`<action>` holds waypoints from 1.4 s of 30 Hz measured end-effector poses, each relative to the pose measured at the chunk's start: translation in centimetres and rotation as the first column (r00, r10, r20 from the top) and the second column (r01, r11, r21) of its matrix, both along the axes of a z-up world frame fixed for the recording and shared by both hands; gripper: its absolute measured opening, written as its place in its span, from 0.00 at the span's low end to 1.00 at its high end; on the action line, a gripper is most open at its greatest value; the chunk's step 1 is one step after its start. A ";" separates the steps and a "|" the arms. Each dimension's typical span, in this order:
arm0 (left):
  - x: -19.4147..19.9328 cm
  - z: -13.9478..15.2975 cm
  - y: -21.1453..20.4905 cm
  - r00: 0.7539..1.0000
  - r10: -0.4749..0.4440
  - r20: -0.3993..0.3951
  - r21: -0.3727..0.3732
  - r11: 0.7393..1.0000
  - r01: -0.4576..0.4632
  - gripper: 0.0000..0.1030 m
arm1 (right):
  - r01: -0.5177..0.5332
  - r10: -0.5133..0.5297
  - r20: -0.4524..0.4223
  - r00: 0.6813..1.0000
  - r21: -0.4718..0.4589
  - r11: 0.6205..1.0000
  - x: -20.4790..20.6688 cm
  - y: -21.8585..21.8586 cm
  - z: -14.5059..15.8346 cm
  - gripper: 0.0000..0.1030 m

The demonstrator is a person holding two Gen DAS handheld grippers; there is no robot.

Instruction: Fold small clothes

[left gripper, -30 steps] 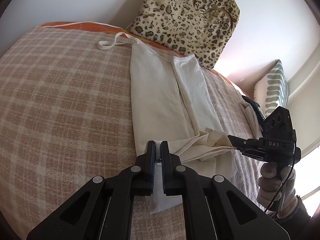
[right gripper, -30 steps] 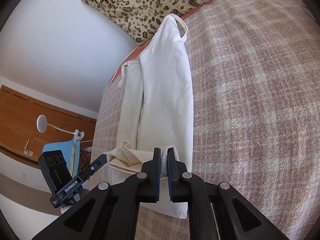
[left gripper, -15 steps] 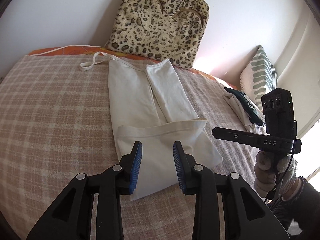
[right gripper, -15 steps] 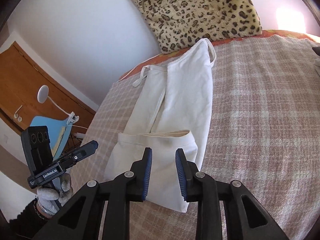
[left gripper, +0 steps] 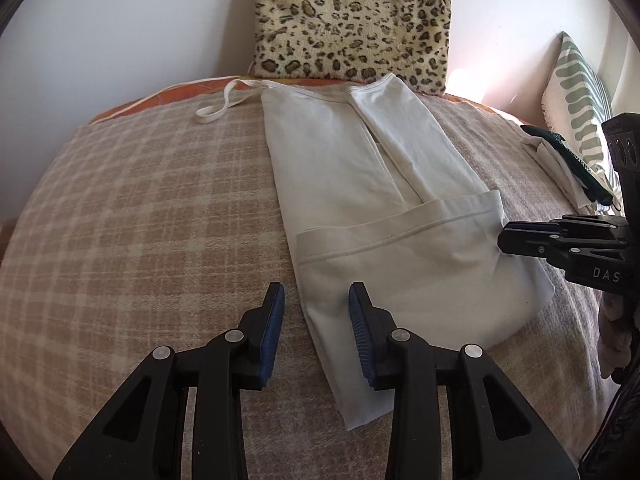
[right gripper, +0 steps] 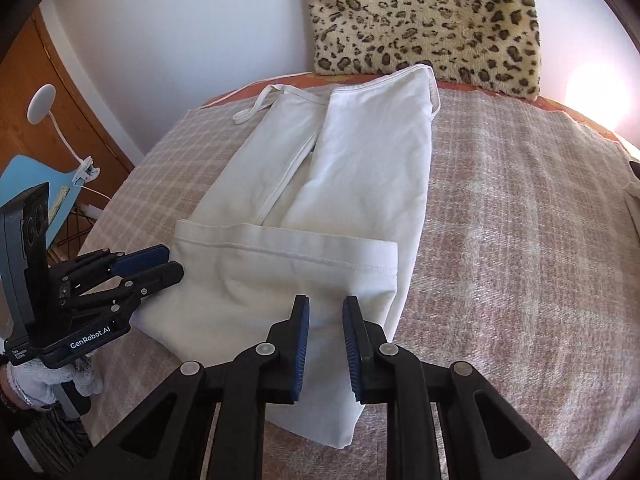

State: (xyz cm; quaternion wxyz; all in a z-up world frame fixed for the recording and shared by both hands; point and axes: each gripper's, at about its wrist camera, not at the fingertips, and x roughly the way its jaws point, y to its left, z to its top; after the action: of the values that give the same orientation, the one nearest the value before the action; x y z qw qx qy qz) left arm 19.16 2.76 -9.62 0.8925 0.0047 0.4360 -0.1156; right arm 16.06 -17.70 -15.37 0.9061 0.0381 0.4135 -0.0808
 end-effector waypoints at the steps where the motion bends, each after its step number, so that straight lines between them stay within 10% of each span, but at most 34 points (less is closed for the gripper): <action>1: 0.0 0.1 0.1 1.000 0.008 0.008 0.009 1.000 -0.008 0.32 | 0.008 -0.008 -0.007 1.000 -0.021 1.000 -0.2 0.0 0.1 0.16; 8: -1.9 2.1 -0.7 0.996 -0.058 0.073 -0.079 0.995 0.064 0.32 | -0.065 0.065 0.049 0.997 0.004 0.998 -1.3 1.8 0.6 0.22; 16: -3.5 1.2 -4.8 0.974 -0.212 0.084 0.031 0.977 0.210 0.32 | -0.043 0.043 -0.009 0.999 -0.057 0.997 -2.8 3.0 -1.1 0.19; 22: -2.4 0.5 -3.8 0.988 -0.148 0.054 0.104 0.984 0.142 0.33 | -0.028 0.023 -0.036 0.999 -0.129 0.991 -4.0 3.3 -0.9 0.19; 42: 0.8 3.4 -0.9 0.992 -0.046 0.116 0.024 0.999 0.043 0.48 | 0.074 -0.069 0.140 0.988 -0.030 0.997 -2.1 -1.1 3.1 0.43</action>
State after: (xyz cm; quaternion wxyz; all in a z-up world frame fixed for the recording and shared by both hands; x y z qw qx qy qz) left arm 19.97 1.82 -6.25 0.9134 0.0307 0.3844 -0.1303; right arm 13.93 -18.76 -12.22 0.9298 0.0426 0.3463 -0.1175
